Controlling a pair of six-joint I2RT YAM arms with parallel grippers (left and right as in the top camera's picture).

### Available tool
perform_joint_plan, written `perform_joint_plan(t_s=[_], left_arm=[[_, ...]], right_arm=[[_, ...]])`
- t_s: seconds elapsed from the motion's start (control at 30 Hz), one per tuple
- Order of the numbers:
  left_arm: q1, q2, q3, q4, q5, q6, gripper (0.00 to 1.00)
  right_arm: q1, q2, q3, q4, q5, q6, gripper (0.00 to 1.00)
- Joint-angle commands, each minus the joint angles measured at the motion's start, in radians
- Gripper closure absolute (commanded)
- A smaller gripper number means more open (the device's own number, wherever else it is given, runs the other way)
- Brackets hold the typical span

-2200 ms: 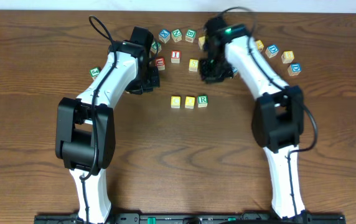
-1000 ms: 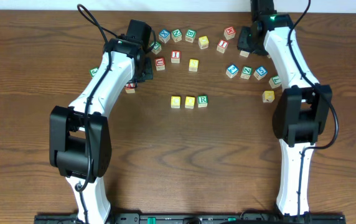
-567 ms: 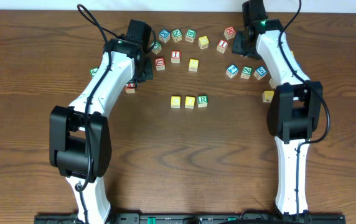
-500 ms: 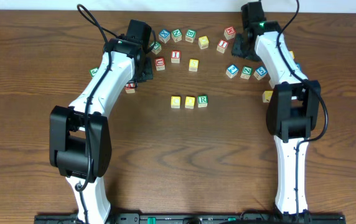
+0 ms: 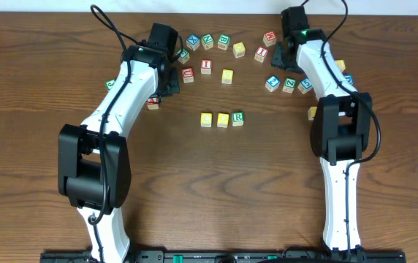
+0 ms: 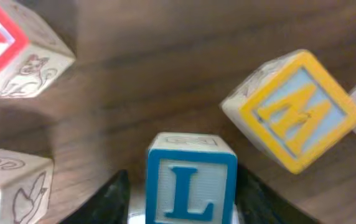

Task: Spell out CORL
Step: 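Grasp the blue L block with the right gripper, then carry the blue L block right of the R block and lower it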

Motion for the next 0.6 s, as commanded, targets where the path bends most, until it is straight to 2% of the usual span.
perform_joint_plan(t_s=[0.0,0.2,0.43,0.57], left_arm=[[0.004,-0.003,-0.008,-0.003,-0.013,-0.002,0.78],[0.004,-0.003,-0.008,-0.003,-0.013,-0.002,0.78],[0.004,-0.003,-0.008,-0.003,-0.013,-0.002,0.78],[0.004,-0.003,-0.008,-0.003,-0.013,-0.002,0.78]], right_arm=[[-0.001,0.037,0.006,0.008,0.005,-0.011,0.60],[-0.011,0.037,0.006,0.010,0.005,-0.011,0.70],[-0.021,0.034,0.008,0.006,0.004,-0.064,0.75],[-0.019,0.018,0.009,-0.005,-0.011,-0.071,0.73]])
